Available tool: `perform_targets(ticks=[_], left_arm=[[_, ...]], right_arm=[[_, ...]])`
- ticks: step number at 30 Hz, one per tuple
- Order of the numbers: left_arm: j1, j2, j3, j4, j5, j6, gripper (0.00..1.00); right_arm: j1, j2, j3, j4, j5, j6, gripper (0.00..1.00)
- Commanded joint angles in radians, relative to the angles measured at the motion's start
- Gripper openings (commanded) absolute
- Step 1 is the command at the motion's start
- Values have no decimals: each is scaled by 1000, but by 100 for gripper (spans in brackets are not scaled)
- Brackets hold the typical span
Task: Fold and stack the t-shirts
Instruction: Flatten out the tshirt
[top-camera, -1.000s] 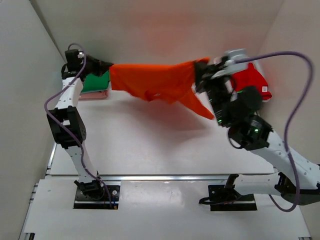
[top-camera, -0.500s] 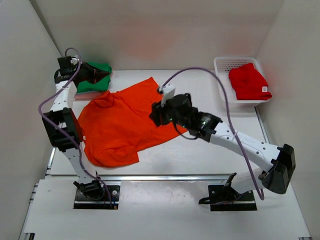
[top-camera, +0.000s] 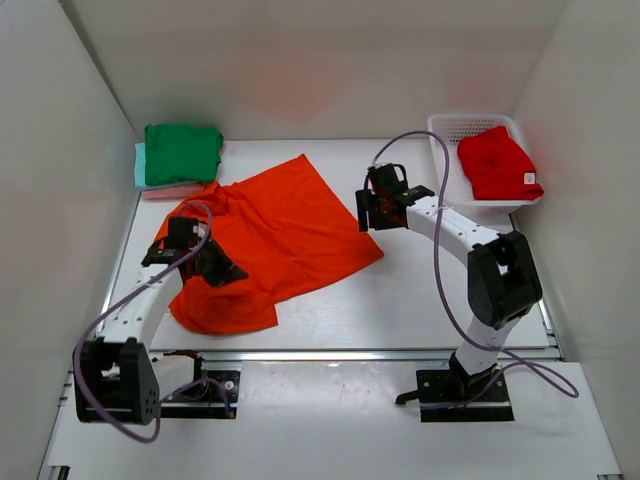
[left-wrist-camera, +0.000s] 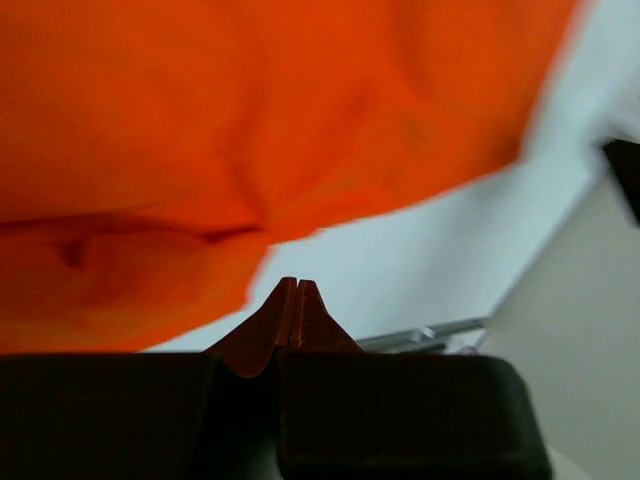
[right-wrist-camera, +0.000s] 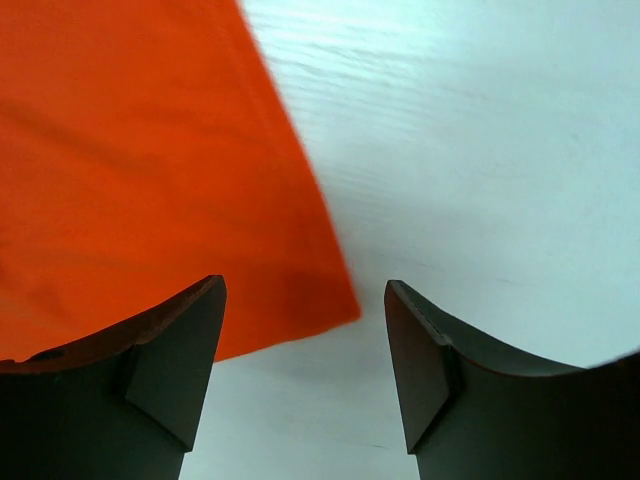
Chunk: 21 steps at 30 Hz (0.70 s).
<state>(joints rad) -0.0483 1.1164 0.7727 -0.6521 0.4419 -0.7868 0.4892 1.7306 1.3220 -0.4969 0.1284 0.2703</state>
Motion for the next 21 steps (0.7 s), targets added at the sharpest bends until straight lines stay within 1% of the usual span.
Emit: perform_targets(ticks=[1,4,9,10,12,13,14,15,16,17,18,20,21], left_arm=[[-1,54,-78,26,-132,4,3],[-12,111,-87,55,-183,17,3],[-9,204,-89,86,-193,40,3],[-18,209,-85,89,-203,44,3],[-21,238,-82,91,-213,55,7],[-18,247,-81,97,-212,58,8],[-18,270,-76,97,-229,64,9],[-9,295,-67,94,-233,75,14],[-13,306,-50,97,-230,77,18],[-16,339,-35,106,-241,89,22],[-15,380,-4,95,-249,96,23],[-34,468,93,74,-293,106,19],[-48,523,164,63,-295,119,17]], right_arm=[[-41,9,-26,9,-35,18,63],[-47,62,-46,-23,-30,38,68],[-34,128,-104,-75,-29,44,72],[-34,141,-109,-71,-30,26,70],[-12,161,-115,-91,-32,36,66],[-8,175,-118,-103,-27,44,58],[-1,194,-115,-127,-18,40,40],[8,205,-115,-161,-4,41,27],[20,213,-110,-169,13,52,0],[17,215,-112,-193,51,53,0],[8,210,-119,-212,65,70,0],[-14,170,-138,-227,86,115,0],[-56,138,-156,-233,80,139,0]])
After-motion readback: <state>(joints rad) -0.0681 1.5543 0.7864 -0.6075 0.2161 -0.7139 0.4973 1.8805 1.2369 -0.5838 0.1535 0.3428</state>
